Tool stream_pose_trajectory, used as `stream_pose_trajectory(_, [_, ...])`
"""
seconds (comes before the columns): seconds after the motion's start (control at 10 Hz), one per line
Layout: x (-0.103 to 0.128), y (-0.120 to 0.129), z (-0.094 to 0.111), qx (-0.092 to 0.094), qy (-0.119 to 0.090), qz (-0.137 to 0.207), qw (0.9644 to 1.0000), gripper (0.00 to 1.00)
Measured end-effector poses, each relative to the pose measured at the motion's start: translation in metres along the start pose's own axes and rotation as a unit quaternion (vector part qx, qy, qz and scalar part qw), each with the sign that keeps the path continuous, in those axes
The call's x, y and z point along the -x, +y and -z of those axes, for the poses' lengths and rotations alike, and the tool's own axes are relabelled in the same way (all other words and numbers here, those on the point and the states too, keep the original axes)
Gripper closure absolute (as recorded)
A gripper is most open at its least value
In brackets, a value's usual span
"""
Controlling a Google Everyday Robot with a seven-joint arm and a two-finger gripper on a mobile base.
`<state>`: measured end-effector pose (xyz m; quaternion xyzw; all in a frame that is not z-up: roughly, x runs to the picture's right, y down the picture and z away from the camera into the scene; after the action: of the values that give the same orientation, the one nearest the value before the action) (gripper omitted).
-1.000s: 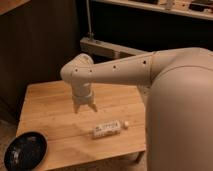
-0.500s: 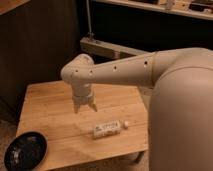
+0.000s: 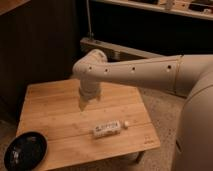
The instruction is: Place the bottle in the ceramic bowl
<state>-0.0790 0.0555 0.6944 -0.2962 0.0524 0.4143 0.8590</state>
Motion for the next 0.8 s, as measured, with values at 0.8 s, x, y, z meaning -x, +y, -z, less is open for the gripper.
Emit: stream_pose_trajectory(0.8, [0.020,-0.040,0.024,0.056,-0.049,0.235,0.9691,0.35])
